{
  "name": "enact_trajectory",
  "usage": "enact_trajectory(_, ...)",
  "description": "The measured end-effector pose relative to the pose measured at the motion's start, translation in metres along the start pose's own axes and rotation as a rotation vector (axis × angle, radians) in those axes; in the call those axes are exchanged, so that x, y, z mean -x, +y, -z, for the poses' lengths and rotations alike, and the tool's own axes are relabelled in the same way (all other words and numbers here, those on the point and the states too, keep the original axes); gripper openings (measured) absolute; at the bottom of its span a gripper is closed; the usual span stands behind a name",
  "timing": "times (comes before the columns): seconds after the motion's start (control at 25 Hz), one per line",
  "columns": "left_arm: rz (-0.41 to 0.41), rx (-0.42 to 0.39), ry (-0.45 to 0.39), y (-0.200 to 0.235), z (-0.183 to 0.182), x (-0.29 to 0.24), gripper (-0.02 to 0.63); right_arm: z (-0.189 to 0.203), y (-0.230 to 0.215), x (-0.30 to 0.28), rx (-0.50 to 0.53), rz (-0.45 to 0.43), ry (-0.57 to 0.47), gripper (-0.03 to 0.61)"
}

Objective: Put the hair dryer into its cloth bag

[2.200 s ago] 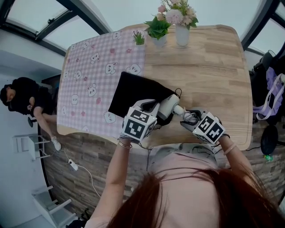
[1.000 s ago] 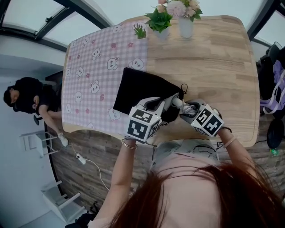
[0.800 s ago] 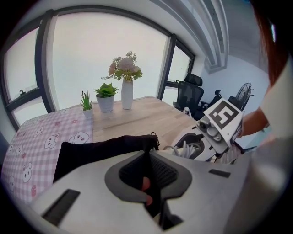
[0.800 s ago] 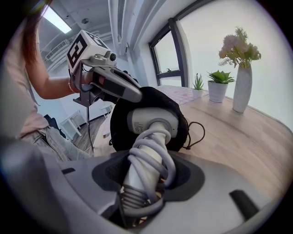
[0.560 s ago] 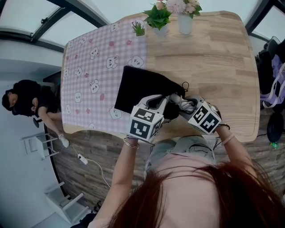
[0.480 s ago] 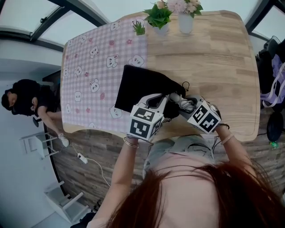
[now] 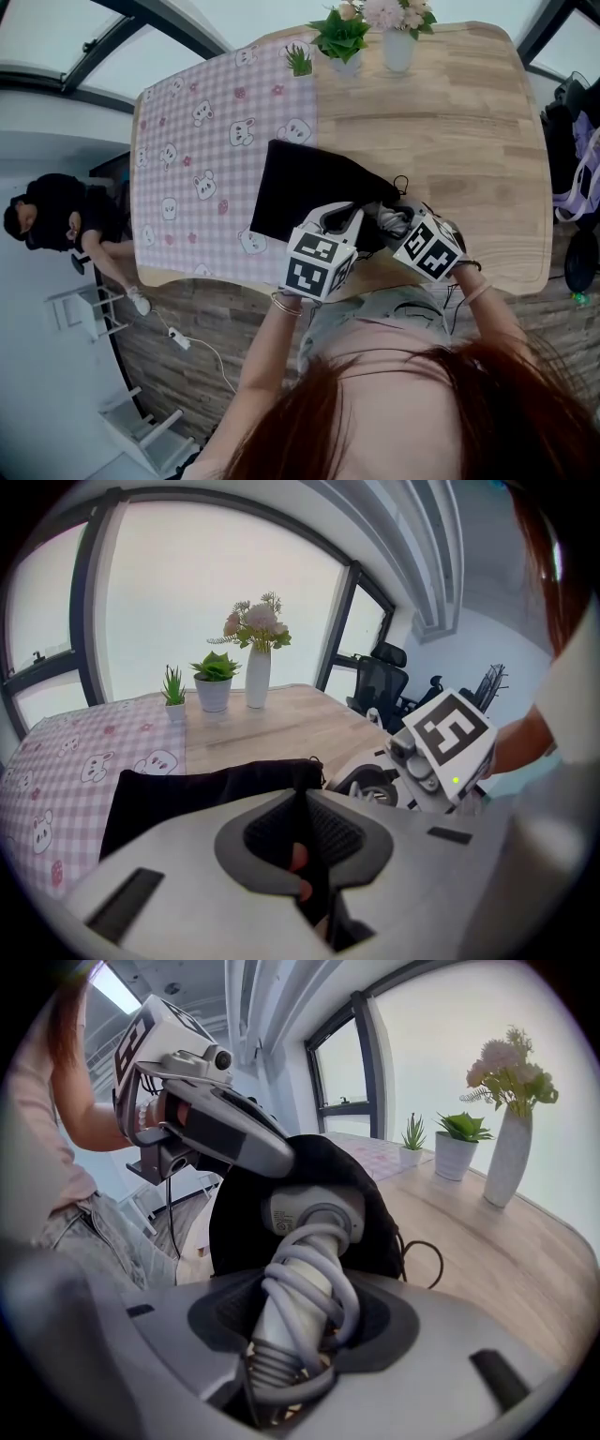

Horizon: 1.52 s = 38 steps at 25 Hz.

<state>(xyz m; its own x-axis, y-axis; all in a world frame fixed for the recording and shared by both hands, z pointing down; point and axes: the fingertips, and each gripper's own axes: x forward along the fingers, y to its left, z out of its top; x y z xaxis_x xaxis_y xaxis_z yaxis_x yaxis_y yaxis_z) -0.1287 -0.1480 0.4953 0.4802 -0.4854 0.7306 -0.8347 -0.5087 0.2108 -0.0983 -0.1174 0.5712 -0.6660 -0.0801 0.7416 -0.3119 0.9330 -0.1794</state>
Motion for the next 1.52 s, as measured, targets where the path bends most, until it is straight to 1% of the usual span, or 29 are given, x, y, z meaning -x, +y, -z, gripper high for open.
enact_trajectory(0.2, 0.021, -0.013, -0.001, -0.003, 0.002, 0.004, 0.029, -0.005, 0.005, -0.007, 0.018, 0.001, 0.011, 0.216)
enact_trajectory(0.4, 0.022, -0.021, -0.007, -0.004, 0.002, 0.004, 0.029, -0.009, 0.005, -0.014, 0.04, 0.01, 0.017, 0.216)
enact_trajectory(0.8, 0.037, -0.032, -0.001, -0.009, 0.004, 0.004, 0.029, -0.018, 0.009, -0.023, 0.042, 0.013, -0.006, 0.216)
enact_trajectory(1.28, 0.028, -0.054, 0.011, -0.008, 0.004, 0.006, 0.029, -0.029, 0.012, -0.036, 0.046, -0.022, -0.028, 0.216)
enact_trajectory(1.52, 0.032, -0.054, 0.015, -0.008, 0.005, 0.004, 0.029, -0.036, 0.012, -0.045, 0.016, -0.051, -0.052, 0.216)
